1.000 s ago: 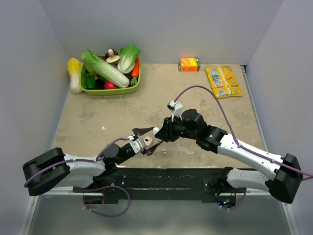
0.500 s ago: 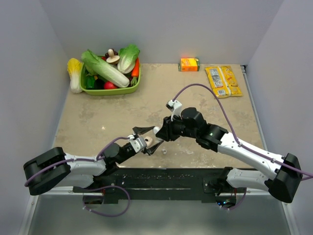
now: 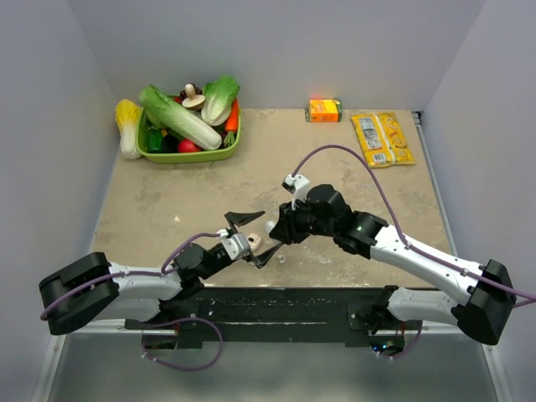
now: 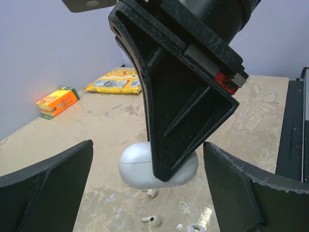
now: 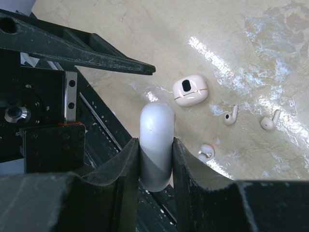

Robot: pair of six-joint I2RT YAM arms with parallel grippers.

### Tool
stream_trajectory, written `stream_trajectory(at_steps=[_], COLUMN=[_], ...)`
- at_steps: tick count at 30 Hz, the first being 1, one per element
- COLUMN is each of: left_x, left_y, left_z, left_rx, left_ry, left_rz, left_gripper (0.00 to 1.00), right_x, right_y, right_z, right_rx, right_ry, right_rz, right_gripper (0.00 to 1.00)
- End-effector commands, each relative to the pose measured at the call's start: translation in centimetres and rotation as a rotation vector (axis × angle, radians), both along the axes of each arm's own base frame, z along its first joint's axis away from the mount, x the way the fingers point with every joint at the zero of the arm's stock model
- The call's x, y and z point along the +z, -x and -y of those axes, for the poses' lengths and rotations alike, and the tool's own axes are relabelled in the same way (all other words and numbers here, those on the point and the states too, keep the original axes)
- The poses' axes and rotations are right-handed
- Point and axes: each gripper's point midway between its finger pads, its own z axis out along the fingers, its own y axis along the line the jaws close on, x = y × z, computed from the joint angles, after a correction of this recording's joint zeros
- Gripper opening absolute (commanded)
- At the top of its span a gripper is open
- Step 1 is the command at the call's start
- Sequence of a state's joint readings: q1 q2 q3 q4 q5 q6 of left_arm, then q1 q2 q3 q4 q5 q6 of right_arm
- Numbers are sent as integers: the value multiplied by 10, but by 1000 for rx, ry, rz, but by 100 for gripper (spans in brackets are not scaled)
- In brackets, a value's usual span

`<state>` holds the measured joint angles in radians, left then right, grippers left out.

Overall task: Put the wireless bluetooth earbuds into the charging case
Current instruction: Open the charging case.

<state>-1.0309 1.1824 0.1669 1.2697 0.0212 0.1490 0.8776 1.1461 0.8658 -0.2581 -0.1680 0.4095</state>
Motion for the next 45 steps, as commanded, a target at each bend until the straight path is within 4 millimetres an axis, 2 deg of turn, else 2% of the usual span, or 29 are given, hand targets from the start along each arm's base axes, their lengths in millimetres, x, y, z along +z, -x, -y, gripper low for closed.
stream_trajectory(at_steps=[1,5,9,10,12,13,15,16,17,18,19,22,26,28,34,41,45], left_x=[55,54,51,51,47,42,47,39,43,42,52,58,58,52,53,54,50], left_y=[6,-5,-26,-28,-32,-30,-25,-25,-21,-9,-5,6,5,0,-10,1,2], left_z=[-2,-10,-36,-39,-48,-43,-30,-25,-22,-16,-18,-17,-8,-6,0,8,11], left_rx=[-21,43,192,197,229,221,168,161,136,63,43,-9,-12,12,55,6,-2], left_ry=[182,244,389,448,506,436,385,347,335,302,324,313,257,215,229,207,179], left_rz=[78,-17,-177,-240,-314,-282,-267,-286,-269,-236,-183,-93,-40,-26,-43,21,38], left_gripper=[100,100,100,100,100,100,100,100,100,100,100,100,100,100,100,99,95], right_x=[34,51,70,80,85,89,89,89,91,90,92,95,92,91,72,59,51], right_y=[-6,-7,-9,-13,-14,-17,-18,-19,-19,-19,-19,-15,-6,-3,-3,-5,-6], right_z=[-8,-4,7,10,14,15,16,17,17,17,17,15,11,11,6,1,0], right_rx=[14,-1,-30,-51,-60,-77,-85,-91,-94,-96,-95,-77,-32,-20,-9,-6,-9], right_ry=[-63,-78,-64,-68,-55,-54,-46,-46,-47,-47,-52,-57,-48,-45,-21,-18,-4], right_rz=[63,93,131,154,169,177,179,179,181,176,177,159,119,108,71,48,39], right_gripper=[0,0,0,0,0,0,0,0,0,0,0,0,0,0,0,0,0])
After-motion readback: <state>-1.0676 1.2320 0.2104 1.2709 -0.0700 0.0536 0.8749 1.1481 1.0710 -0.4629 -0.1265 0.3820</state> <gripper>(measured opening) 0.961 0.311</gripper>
